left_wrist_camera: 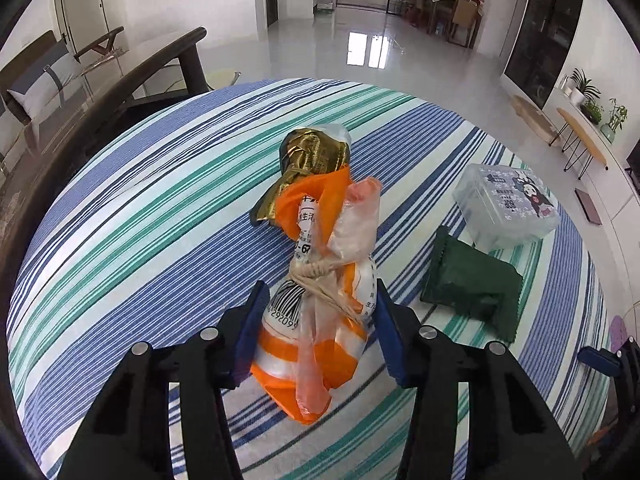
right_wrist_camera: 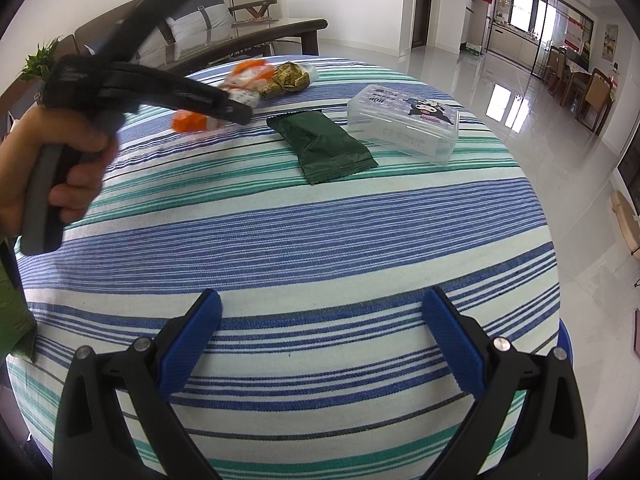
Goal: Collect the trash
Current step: 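Grasp the orange plastic bag with the left tool while the right tool grasps the green pouch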
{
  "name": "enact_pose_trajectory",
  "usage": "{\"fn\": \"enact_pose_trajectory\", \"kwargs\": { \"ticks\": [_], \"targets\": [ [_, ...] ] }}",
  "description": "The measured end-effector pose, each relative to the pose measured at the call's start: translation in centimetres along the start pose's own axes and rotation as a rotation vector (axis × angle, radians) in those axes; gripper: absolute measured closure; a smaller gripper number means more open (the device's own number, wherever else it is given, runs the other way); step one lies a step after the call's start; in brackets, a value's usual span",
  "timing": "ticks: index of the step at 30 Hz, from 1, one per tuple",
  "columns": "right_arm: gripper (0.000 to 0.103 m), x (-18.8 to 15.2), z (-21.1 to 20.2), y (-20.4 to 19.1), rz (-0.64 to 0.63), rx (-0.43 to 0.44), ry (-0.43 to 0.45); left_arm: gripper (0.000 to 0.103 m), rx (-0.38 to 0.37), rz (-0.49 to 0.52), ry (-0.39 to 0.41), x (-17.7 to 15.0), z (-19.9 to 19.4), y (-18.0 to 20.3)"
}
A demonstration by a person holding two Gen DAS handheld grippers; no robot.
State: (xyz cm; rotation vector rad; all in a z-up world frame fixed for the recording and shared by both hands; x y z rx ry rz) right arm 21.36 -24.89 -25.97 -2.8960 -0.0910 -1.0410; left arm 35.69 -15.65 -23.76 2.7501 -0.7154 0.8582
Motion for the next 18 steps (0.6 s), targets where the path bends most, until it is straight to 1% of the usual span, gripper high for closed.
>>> {"fn": "enact_pose_trajectory", "kwargs": {
  "ticks": [3, 6, 9, 12, 14, 16, 18],
  "targets": [
    [0.005, 0.0, 0.0, 0.0, 0.002, 0.001, 0.001, 0.052, 0.001, -0.007, -0.002, -2.2, -3.1, -0.4],
    [0.005, 0.0, 0.0, -0.1, 0.0, -0.001, 0.0, 0.052, -0.007, -0.025, -0.026, -5.7, -6.4, -0.9],
    [0.005, 0.1, 0.1, -0.2, -0.006, -0.008, -0.003, 0.051, -0.013, -0.052, -0.027, -9.0, -9.0, -1.2],
    [0.005, 0.1, 0.2, -0.3, -0.005, -0.01, -0.004, 0.05, -0.027, -0.11, -0.015, -11.0, -10.0, -1.6],
    [0.005, 0.2, 0.2, -0.3, -0.001, -0.005, -0.003, 0.05, -0.017, -0.121, -0.002, -11.6, -9.9, -1.8],
    [0.005, 0.2, 0.1, 0.0, 0.013, 0.017, 0.002, 0.041, -0.006, -0.127, 0.003, -11.9, -9.4, -2.0],
    [0.005, 0.5, 0.1, 0.3, 0.038, 0.056, 0.003, 0.027, -0.014, -0.134, 0.016, -12.0, -8.9, -1.9]
  ]
}}
Point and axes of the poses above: each gripper's, at about its wrist camera, not at the fingertips, and z roughly the way its jaws point, y to its right, x to its top, the point moved 7 cm from there along z, roughly the way its jaws point, and after that the axes turned 3 degrees about y, right-handed, at the moved point
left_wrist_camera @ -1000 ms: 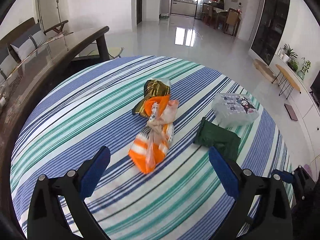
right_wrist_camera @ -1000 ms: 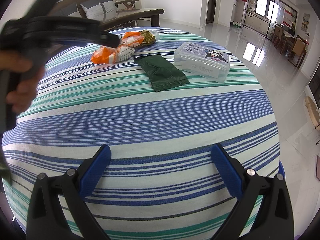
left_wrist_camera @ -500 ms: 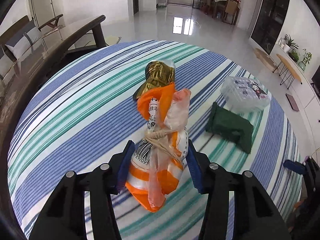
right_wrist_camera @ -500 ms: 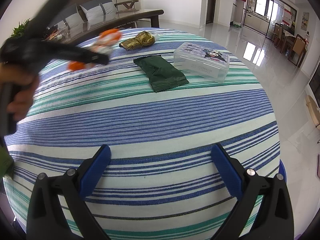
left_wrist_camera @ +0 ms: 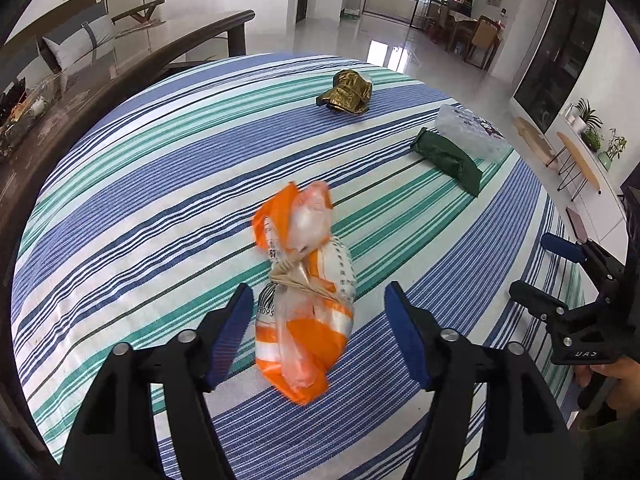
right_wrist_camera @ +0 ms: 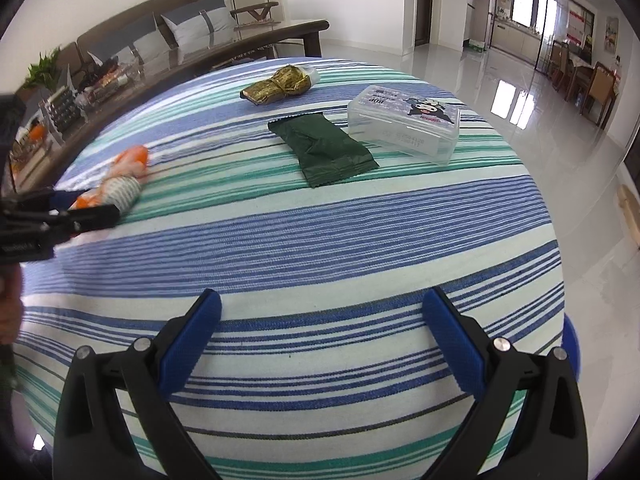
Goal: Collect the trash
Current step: 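Grasp the orange plastic bag with the left tool while the right tool grasps the green pouch, then carry the orange bag and green pouch to the blue wastebasket and open both tools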
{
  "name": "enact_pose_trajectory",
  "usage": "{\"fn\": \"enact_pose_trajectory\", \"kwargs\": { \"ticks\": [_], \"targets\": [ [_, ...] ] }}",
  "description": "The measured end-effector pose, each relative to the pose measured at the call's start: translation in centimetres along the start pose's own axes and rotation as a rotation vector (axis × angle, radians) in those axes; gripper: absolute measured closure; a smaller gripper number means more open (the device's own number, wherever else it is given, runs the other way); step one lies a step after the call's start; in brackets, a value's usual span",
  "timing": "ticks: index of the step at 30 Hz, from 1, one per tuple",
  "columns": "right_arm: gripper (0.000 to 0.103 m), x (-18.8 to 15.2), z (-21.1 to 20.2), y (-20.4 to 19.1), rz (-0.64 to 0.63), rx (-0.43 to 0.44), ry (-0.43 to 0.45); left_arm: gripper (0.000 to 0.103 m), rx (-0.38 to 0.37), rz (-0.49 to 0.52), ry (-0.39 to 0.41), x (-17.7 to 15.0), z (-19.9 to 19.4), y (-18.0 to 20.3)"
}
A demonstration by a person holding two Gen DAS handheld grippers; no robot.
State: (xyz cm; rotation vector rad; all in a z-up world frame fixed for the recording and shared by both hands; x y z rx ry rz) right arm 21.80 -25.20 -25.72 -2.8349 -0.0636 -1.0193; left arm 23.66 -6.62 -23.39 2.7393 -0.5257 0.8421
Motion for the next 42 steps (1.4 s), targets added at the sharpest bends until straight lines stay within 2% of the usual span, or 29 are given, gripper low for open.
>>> {"fn": "enact_pose_trajectory", "kwargs": {
  "ticks": [5, 11, 12, 15, 17, 19, 20, 21, 22, 25, 27, 29, 32, 35, 37, 38, 40, 41, 42],
  "targets": [
    [0.005, 2.5, 0.8, 1.1, -0.006, 0.01, 0.009, 0.016, 0.022, 0.038, 0.017, -0.1, 1.2, -0.4],
    [0.006, 6.3, 4.4, 0.1, -0.075, 0.085, -0.013, 0.01, 0.062, 0.107, 0.022, -0.5, 1.6, -0.2],
    [0.006, 6.6, 5.1, -0.1, -0.087, 0.076, -0.021, 0.007, 0.067, 0.098, 0.025, -0.5, 1.7, -0.4],
    [0.007, 7.0, 6.4, -0.4, -0.108, 0.061, -0.036, 0.006, 0.068, 0.086, 0.029, -0.5, 1.7, -0.7],
    [0.014, 7.2, 6.3, -1.2, -0.119, 0.119, -0.036, 0.005, 0.071, 0.086, 0.033, -0.5, 1.8, -0.6],
    [0.022, 6.8, 5.6, -2.6, -0.139, 0.216, -0.061, 0.005, 0.069, 0.085, 0.034, -0.5, 1.8, -0.7],
    [0.03, 6.5, 5.1, -3.2, -0.139, 0.278, -0.078, 0.005, 0.068, 0.084, 0.034, -0.5, 1.8, -0.7],
    [0.031, 6.2, 4.4, -3.7, -0.13, 0.333, -0.093, 0.005, 0.066, 0.084, 0.034, -0.5, 1.8, -0.7],
    [0.031, 6.3, 4.0, -3.5, -0.124, 0.323, -0.088, 0.005, 0.064, 0.083, 0.034, -0.5, 1.8, -0.8],
    [0.029, 7.0, 4.4, -2.0, -0.057, 0.202, -0.091, 0.005, 0.065, 0.081, 0.035, -0.5, 1.8, -0.8],
    [0.029, 7.5, 5.4, -1.6, -0.002, 0.169, -0.112, 0.005, 0.06, 0.07, 0.039, -0.4, 1.7, -0.8],
    [0.028, 7.9, 6.1, -2.1, -0.008, 0.134, -0.109, 0.005, 0.039, 0.047, 0.039, -0.2, 1.5, -1.1],
    [0.028, 9.0, 7.5, -3.6, -0.043, 0.088, -0.105, 0.009, 0.026, 0.032, 0.031, 0.0, 1.3, -1.4],
    [0.03, 9.8, 8.9, -4.3, -0.069, 0.014, -0.094, 0.015, 0.051, 0.054, 0.023, -0.1, 1.5, -1.1],
    [0.041, 10.0, 9.0, -4.2, -0.07, -0.018, -0.089, 0.024, 0.066, 0.067, 0.023, 0.1, 1.4, -0.9],
    [0.058, 10.0, 8.8, -4.2, -0.071, -0.022, -0.084, 0.032, 0.068, 0.068, 0.023, 0.2, 1.4, -0.7],
    [0.064, 9.7, 8.2, -4.0, -0.067, -0.001, -0.086, 0.052, 0.071, 0.075, 0.025, 0.4, 1.3, -0.6],
    [0.065, 9.5, 7.7, -3.8, -0.066, 0.007, -0.086, 0.058, 0.067, 0.08, 0.026, 0.5, 1.3, -0.4],
    [0.065, 9.1, 6.9, -3.7, -0.063, 0.022, -0.083, 0.058, 0.064, 0.081, 0.029, 0.6, 1.2, -0.3]
  ]
}}
Point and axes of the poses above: each gripper's, at about its wrist camera, not at the fingertips, and z roughly the way its jaws point, y to its right, x to its top, the point moved 7 cm from there along z, roughly the way its jaws point, and after that the axes turned 3 degrees about y, right-handed, at the moved point
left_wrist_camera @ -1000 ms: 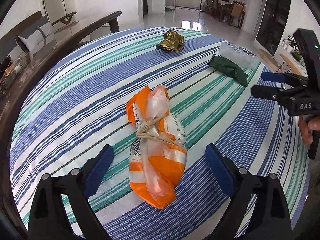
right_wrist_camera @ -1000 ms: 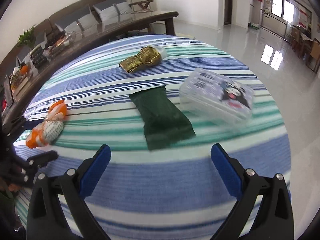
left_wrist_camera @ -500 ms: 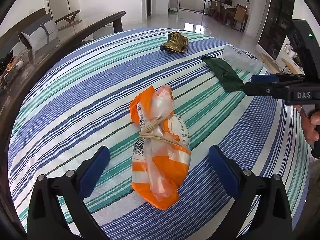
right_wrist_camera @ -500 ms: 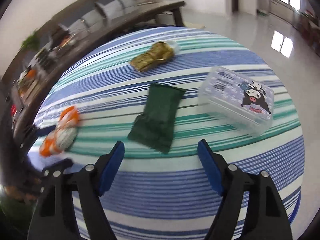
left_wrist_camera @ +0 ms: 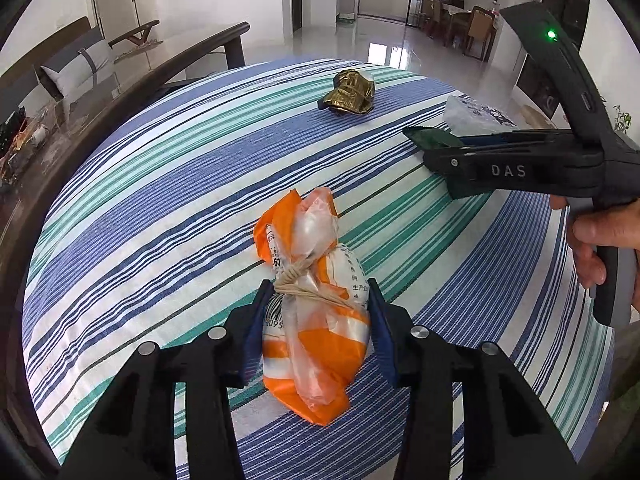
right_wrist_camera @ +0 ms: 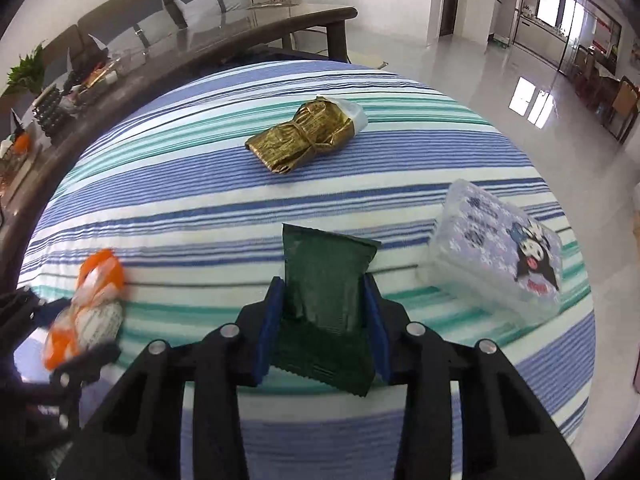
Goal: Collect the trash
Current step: 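Carry the orange bag and green pouch to the blue wastebasket and open both tools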
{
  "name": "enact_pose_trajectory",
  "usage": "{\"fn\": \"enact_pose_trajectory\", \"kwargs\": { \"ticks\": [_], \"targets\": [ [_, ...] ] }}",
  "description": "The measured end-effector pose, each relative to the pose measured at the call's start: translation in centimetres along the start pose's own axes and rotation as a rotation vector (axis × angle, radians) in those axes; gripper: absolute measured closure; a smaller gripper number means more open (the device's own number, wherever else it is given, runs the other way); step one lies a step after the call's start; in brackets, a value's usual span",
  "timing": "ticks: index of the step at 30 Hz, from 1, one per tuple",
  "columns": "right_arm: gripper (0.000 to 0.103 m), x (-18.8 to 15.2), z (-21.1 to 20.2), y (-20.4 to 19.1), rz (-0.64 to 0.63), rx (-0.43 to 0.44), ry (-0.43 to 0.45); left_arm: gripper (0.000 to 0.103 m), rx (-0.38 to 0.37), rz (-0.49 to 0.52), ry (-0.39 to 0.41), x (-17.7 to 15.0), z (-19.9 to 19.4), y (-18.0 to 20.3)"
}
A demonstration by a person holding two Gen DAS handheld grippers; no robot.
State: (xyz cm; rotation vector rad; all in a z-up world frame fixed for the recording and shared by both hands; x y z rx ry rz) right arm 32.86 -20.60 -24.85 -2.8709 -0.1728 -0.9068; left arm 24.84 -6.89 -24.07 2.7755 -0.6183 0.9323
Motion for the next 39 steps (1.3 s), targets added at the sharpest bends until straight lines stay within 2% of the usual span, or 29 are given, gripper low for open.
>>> {"fn": "enact_pose_trajectory", "kwargs": {
  "ticks": [4, 9, 16, 24, 30, 34, 39],
  "targets": [
    [0.065, -1.8, -3.1, 0.4, 0.007, 0.072, 0.016, 0.059, -0.029, -0.015, 0.022, 0.2, -0.9, 0.7],
    [0.065, -4.6, -7.4, 2.1, 0.028, 0.121, 0.04, 0.059, -0.089, -0.015, 0.039, 0.8, -2.4, 3.2],
    [0.065, -7.5, -11.6, 5.8, 0.104, 0.136, 0.067, 0.059, -0.183, 0.024, 0.057, 2.0, -3.8, 8.8],
    [0.065, -9.9, -15.1, 12.8, 0.204, 0.07, 0.121, 0.059, -0.273, 0.119, 0.057, 3.5, -4.6, 17.0],
    [0.065, -12.1, -17.6, 20.3, 0.31, -0.016, 0.146, 0.059, -0.362, 0.191, 0.054, 5.1, -4.5, 24.7],
    [0.065, -14.0, -18.5, 25.4, 0.387, -0.073, 0.146, 0.059, -0.433, 0.235, 0.04, 5.8, -3.7, 30.1],
    [0.065, -17.3, -18.0, 31.5, 0.5, -0.121, 0.121, 0.058, -0.507, 0.289, -0.022, 5.9, -1.0, 37.5]
  ]
}}
Point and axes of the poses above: each gripper's, at about its wrist camera, not at the fingertips, and z roughly the way its jaws point, y to its right, x to its top, the point moved 7 cm from there along z, roughly the way its jaws point, and after that the axes turned 3 degrees about y, right-handed, at the moved point
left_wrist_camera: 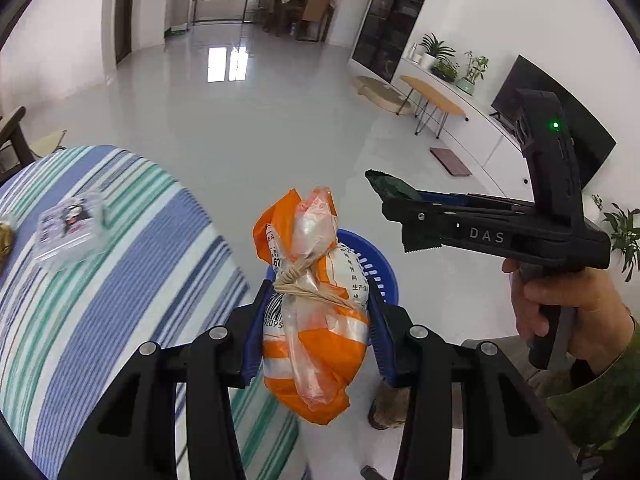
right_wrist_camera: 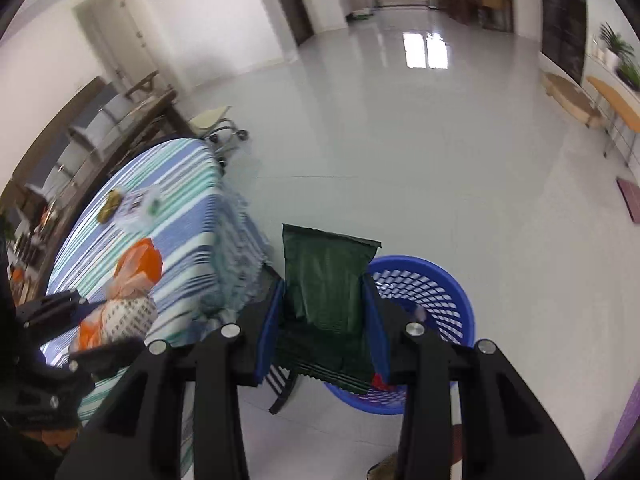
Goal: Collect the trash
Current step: 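Carry the orange bag and green pouch to the blue wastebasket and open both tools, then return both tools to the table above the gold wrapper and plastic box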
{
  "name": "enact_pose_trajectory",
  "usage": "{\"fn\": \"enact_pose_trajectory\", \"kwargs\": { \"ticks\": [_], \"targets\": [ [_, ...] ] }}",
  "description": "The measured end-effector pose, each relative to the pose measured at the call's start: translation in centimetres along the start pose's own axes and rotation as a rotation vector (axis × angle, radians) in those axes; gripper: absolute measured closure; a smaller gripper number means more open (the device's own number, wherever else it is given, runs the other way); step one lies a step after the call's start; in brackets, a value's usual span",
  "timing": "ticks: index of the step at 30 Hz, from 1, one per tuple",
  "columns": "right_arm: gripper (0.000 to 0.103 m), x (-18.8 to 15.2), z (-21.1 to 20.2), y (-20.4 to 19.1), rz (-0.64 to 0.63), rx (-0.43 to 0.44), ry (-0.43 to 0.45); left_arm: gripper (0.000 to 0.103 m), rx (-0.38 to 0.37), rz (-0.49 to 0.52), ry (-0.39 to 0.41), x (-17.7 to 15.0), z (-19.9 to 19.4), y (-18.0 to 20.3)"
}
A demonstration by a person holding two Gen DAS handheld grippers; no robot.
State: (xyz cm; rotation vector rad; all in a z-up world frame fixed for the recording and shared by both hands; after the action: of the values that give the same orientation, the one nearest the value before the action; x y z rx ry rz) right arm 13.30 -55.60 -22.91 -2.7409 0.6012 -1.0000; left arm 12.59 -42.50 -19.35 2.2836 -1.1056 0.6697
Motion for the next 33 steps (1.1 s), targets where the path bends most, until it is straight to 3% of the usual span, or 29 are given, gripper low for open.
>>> {"fn": "enact_pose_trajectory", "kwargs": {
  "ticks": [6, 11, 13, 15, 16, 18, 19, 23, 26, 27, 30, 33],
  "targets": [
    [0.065, -0.5, 2.0, 5.9, 0.121, -0.041, -0.025, 0.058, -0.034, 0.033, -0.071, 1.0, 6.7, 3.4],
    [0.065, -1.2, 3.5, 8.7, 0.208, -0.024, -0.05, 0.058, -0.029, 0.028, -0.124, 1.0, 11.9, 4.1],
    [0.062, -1.3, 4.1, 9.3, 0.233, -0.006, -0.06, 0.058, -0.02, 0.028, -0.14, 0.9, 13.6, 4.0],
    [0.053, -1.3, 4.1, 10.0, 0.254, -0.017, -0.054, 0.056, -0.016, 0.03, -0.148, 0.9, 15.3, 4.0],
    [0.049, -1.1, 4.0, 10.3, 0.267, -0.016, -0.049, 0.053, -0.01, 0.031, -0.149, 0.8, 15.7, 3.8],
    [0.045, -0.8, 3.6, 10.6, 0.284, -0.017, -0.029, 0.033, 0.013, 0.024, -0.158, 0.7, 16.6, 3.3],
    [0.04, -0.5, 3.2, 10.8, 0.287, -0.019, -0.014, 0.032, 0.019, 0.02, -0.156, 0.8, 16.7, 3.1],
    [0.033, 0.0, 2.0, 11.2, 0.266, -0.058, 0.033, 0.02, 0.012, 0.005, -0.107, 1.3, 14.4, 3.1],
    [0.022, 0.1, 1.5, 10.4, 0.218, -0.126, 0.062, 0.012, 0.003, 0.014, -0.041, 1.5, 10.5, 3.3],
    [0.014, 0.0, 1.3, 9.9, 0.191, -0.153, 0.072, 0.011, 0.007, 0.021, -0.026, 1.4, 9.1, 3.3],
    [0.011, -0.4, 0.8, 7.6, 0.095, -0.216, 0.095, 0.007, 0.041, 0.046, 0.008, 0.4, 4.7, 2.8],
    [0.011, -1.1, 1.0, 4.0, -0.016, -0.226, 0.104, 0.006, 0.096, 0.022, 0.028, -2.2, 0.5, 0.2]
  ]
}}
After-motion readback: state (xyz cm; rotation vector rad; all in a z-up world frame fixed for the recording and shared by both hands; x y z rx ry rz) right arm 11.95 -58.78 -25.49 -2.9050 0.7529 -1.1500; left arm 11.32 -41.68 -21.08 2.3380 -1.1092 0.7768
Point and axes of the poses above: each gripper's, at about its wrist camera, not at the fingertips, and z roughly the way its jaws point, y to its right, x to its top, the point moved 7 cm from there along z, roughly the way its jaws point, and after that the axes turned 3 degrees about y, right-handed, at the moved point
